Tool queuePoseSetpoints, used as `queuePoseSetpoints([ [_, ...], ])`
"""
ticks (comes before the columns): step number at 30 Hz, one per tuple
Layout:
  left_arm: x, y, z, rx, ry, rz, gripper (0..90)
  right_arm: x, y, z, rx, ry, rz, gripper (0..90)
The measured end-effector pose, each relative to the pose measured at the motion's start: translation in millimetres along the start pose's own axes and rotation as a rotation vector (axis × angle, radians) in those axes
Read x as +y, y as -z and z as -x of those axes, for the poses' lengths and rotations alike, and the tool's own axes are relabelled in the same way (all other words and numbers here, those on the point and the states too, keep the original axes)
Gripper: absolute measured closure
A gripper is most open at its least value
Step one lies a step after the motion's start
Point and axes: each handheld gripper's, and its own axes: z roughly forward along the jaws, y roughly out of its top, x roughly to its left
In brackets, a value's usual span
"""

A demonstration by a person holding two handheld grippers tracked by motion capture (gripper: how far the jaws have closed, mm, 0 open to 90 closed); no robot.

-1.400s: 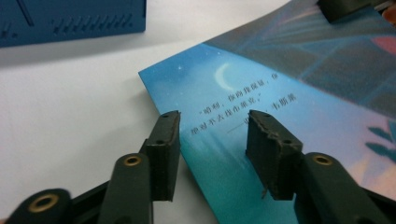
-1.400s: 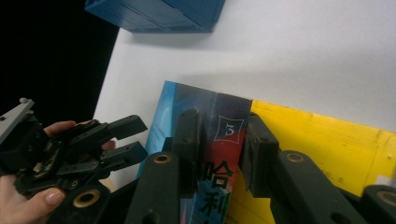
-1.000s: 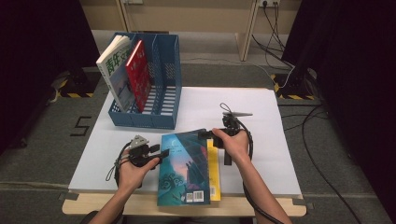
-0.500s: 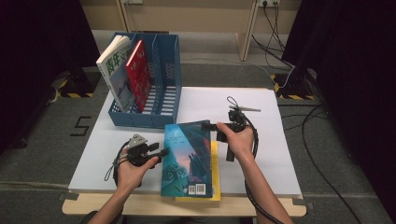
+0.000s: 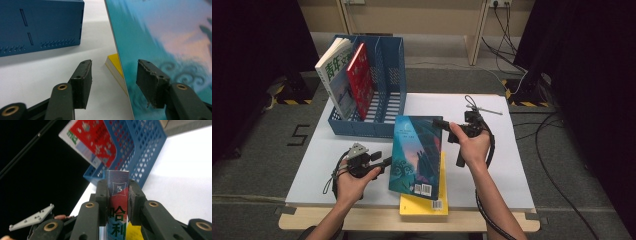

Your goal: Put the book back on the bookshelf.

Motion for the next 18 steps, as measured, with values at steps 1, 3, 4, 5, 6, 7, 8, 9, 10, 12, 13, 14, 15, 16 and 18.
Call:
queuePoseSetpoints([
  [1, 0.1, 0.0, 0.2, 0.000, -0.001, 0.001, 45.4, 1.3, 1.2, -1.3, -0.003, 0.004, 0.011, 75.2],
  [3, 0.6, 0.1, 0.3, 0.000, -0.002, 0.004, 45.4, 3.8, 3.1, -3.6, -0.005, 0.013, 0.031, 75.1],
  [4, 1.0, 0.4, 0.3, 0.000, -0.002, 0.007, 45.4, 5.1, 4.1, -4.1, -0.006, 0.021, 0.040, 75.1],
  [5, 1.3, 0.8, 0.6, 0.001, 0.000, 0.010, 45.5, 6.3, 4.6, -5.1, -0.006, 0.024, 0.047, 75.2],
  [6, 1.8, 1.2, 0.6, 0.003, -0.001, 0.011, 45.4, 7.2, 5.1, -5.8, -0.008, 0.032, 0.059, 75.2],
  [7, 2.1, 1.4, 0.5, 0.003, -0.001, 0.015, 45.3, 7.9, 5.4, -6.8, -0.013, 0.040, 0.069, 75.2],
  [8, 2.5, 1.7, 0.6, 0.003, -0.002, 0.016, 45.1, 8.7, 5.7, -7.8, -0.015, 0.044, 0.079, 75.2],
  [9, 2.9, 1.9, 0.6, 0.003, -0.002, 0.019, 44.9, 9.3, 6.1, -8.5, -0.016, 0.049, 0.086, 75.2],
  [10, 3.2, 2.0, 0.6, 0.002, -0.003, 0.022, 44.8, 9.9, 6.6, -9.3, -0.017, 0.053, 0.093, 75.1],
  [12, 3.7, 1.9, 0.8, 0.001, -0.005, 0.023, 44.7, 11.2, 8.0, -11.0, -0.020, 0.056, 0.102, 75.2],
  [13, 3.8, 1.8, 0.9, 0.001, -0.004, 0.024, 44.7, 12.1, 8.9, -11.5, -0.018, 0.060, 0.108, 75.2],
  [14, 3.8, 1.7, 1.1, 0.000, -0.003, 0.024, 44.6, 12.6, 9.8, -12.4, -0.017, 0.061, 0.114, 75.2],
  [15, 3.9, 1.5, 1.2, 0.001, -0.003, 0.025, 44.6, 13.1, 10.5, -13.5, -0.018, 0.060, 0.116, 75.2],
  [16, 3.9, 1.5, 1.3, 0.000, -0.003, 0.025, 44.7, 14.0, 11.5, -14.3, -0.019, 0.068, 0.123, 75.2],
  [18, 4.2, 1.8, 1.4, -0.001, -0.004, 0.027, 44.7, 15.5, 12.8, -15.9, -0.022, 0.072, 0.132, 75.2],
])
